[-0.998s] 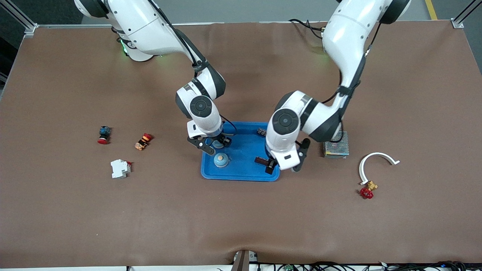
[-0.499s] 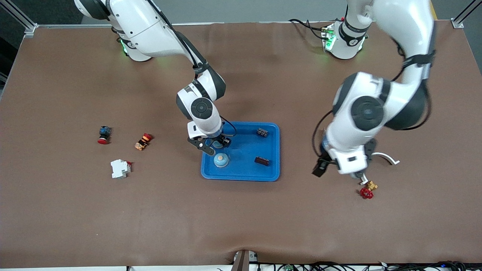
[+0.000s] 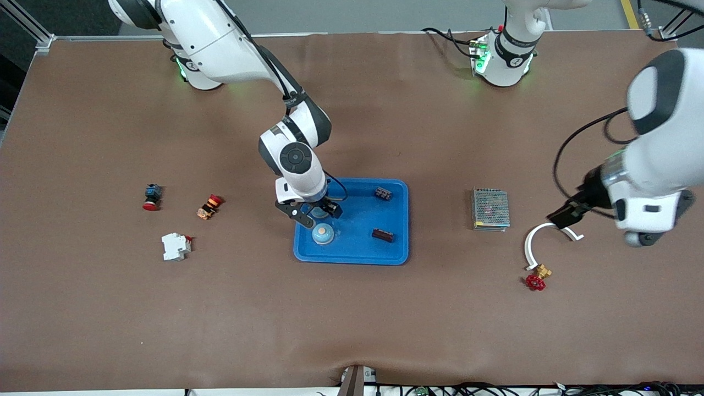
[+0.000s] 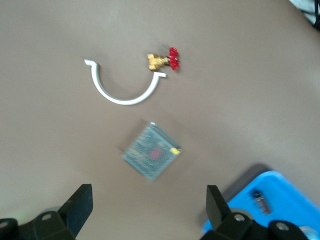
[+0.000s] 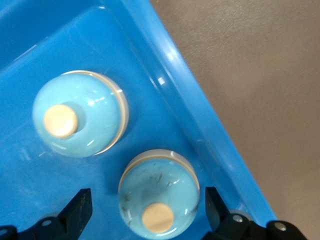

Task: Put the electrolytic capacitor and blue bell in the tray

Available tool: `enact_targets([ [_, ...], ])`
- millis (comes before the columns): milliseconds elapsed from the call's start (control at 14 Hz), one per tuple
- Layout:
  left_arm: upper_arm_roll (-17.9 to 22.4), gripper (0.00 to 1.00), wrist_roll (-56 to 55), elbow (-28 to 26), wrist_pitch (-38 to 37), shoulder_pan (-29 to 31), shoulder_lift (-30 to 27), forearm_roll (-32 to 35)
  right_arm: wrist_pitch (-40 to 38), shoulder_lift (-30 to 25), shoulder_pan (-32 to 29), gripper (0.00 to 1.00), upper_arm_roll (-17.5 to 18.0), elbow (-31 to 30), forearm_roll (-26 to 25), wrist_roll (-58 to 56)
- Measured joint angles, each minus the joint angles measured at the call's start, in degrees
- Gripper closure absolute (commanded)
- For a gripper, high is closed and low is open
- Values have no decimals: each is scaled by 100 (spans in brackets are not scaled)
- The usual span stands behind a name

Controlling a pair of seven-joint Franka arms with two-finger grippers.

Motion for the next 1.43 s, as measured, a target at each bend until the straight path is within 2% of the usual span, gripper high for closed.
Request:
enact_targets([
  [285,0,0,2054,-7,-75,651,-262,-104,-156,1,32,0,-2,159,-2,21],
  [570,-80,0,3470,-9,-74,580,-356,-109,-640,0,33,0,-5,454,-344,21],
  [998,-66,0,3582,-7,44,600,-435,-118,-1624,-29,1,0,-85,1017,-435,-501],
  [1425,-37,0,3582,-6,163,643,-457,-206,-2287,-393,-493,0,-128,1243,-436,-1579],
])
